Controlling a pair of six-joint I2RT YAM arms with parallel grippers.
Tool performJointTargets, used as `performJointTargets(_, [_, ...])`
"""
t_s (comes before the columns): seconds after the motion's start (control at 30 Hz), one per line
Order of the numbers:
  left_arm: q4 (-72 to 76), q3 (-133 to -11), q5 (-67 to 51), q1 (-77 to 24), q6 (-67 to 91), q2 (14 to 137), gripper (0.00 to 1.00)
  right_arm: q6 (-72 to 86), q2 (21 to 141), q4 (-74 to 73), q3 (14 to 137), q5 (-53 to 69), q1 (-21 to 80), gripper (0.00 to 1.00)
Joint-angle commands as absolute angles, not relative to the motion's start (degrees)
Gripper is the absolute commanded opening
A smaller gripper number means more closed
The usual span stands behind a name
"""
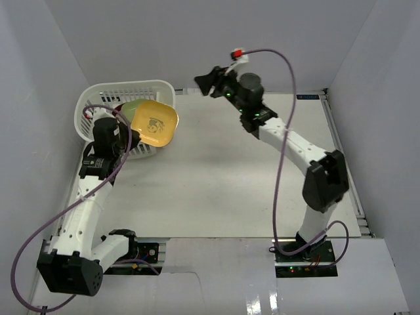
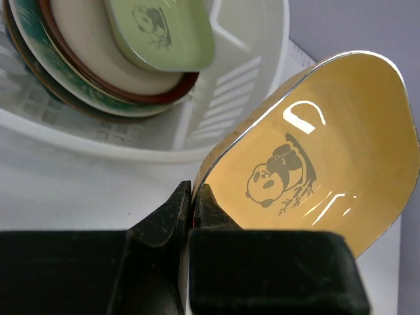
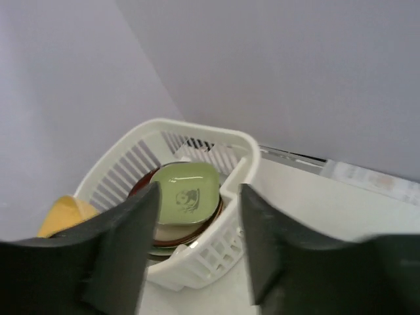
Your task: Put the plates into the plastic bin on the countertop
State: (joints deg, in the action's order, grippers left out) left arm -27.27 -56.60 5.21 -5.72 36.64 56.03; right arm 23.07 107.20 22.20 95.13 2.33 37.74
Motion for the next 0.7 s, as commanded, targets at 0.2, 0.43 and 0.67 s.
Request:
performJointTargets(0.2, [-20.92, -72.14, 14.24, -0.36, 35.86, 79.68, 0.00, 29.00, 79.14, 24.42, 55.35, 2.80, 28.83, 0.14])
performJointTargets(0.43, [-23.90, -86.73, 16.70, -0.18, 31.56, 95.68, 0.00, 30.67, 67.86, 25.23, 39.05, 5.36, 29.62, 0.14])
performJointTargets(0.67, [-30.75, -98.08, 16.87, 1.84, 26.72, 103.27, 0.41, 29.97, 65.21, 24.26, 35.60, 5.19, 32.60, 0.18])
